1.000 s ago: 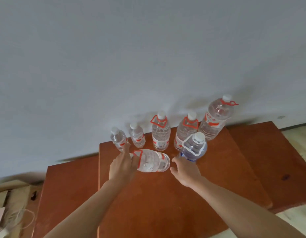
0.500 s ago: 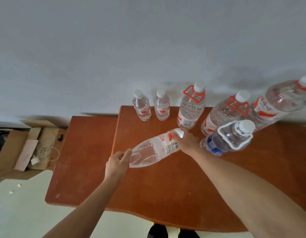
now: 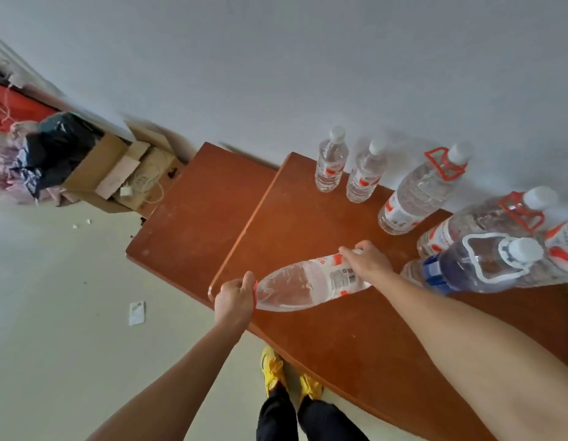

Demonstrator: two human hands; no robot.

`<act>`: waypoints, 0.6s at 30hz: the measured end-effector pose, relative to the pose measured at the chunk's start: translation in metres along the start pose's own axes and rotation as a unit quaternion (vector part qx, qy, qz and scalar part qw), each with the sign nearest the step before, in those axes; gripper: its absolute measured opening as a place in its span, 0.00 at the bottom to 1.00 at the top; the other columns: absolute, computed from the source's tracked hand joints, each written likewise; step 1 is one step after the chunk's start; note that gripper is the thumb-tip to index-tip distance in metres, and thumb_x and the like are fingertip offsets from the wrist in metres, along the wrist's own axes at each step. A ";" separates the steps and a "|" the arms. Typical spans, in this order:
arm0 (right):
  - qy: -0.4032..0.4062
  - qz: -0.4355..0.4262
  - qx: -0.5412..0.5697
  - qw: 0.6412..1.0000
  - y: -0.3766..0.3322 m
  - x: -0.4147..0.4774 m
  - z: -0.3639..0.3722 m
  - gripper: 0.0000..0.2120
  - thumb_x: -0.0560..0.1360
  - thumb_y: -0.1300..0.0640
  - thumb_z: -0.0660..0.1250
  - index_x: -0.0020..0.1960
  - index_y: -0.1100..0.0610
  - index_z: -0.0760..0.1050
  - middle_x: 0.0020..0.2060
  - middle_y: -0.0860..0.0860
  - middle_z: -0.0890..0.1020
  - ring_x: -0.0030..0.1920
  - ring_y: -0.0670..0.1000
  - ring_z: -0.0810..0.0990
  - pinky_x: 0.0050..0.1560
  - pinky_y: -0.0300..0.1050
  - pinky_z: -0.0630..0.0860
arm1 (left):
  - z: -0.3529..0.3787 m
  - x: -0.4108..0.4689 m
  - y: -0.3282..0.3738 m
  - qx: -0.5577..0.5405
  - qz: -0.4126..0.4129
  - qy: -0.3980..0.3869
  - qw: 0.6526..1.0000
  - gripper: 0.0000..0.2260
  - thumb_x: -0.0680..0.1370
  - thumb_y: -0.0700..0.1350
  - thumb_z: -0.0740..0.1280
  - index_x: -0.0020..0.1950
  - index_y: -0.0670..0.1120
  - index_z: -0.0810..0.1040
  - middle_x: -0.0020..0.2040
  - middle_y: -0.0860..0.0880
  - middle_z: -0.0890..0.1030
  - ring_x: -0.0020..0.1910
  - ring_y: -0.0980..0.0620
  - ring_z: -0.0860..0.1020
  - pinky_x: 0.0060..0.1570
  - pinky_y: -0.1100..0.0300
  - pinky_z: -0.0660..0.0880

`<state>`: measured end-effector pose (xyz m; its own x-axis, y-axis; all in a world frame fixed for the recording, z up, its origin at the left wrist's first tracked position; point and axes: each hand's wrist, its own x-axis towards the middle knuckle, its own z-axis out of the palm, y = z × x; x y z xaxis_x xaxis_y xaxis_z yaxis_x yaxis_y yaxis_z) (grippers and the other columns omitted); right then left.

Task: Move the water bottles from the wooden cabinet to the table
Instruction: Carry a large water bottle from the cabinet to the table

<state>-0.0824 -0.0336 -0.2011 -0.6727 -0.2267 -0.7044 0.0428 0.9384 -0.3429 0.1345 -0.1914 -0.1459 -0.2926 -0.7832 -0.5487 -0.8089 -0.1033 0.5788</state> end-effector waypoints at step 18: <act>-0.112 -0.294 -0.235 0.920 -0.159 -0.256 0.220 0.29 0.78 0.33 0.51 0.69 0.51 0.70 0.66 0.54 0.76 0.67 0.58 0.72 0.66 0.51 0.66 | -0.262 -0.170 -0.250 -0.161 -0.086 0.259 0.949 0.24 0.79 0.55 0.62 0.24 0.45 0.71 0.22 0.49 0.72 0.29 0.48 0.72 0.34 0.56 0.66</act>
<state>0.2461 -0.1824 -0.1029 -0.3056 -0.7301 -0.6112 -0.6387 0.6333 -0.4371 0.5197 -0.1932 -0.0393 0.1865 -0.9256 -0.3295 -0.6001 -0.3728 0.7077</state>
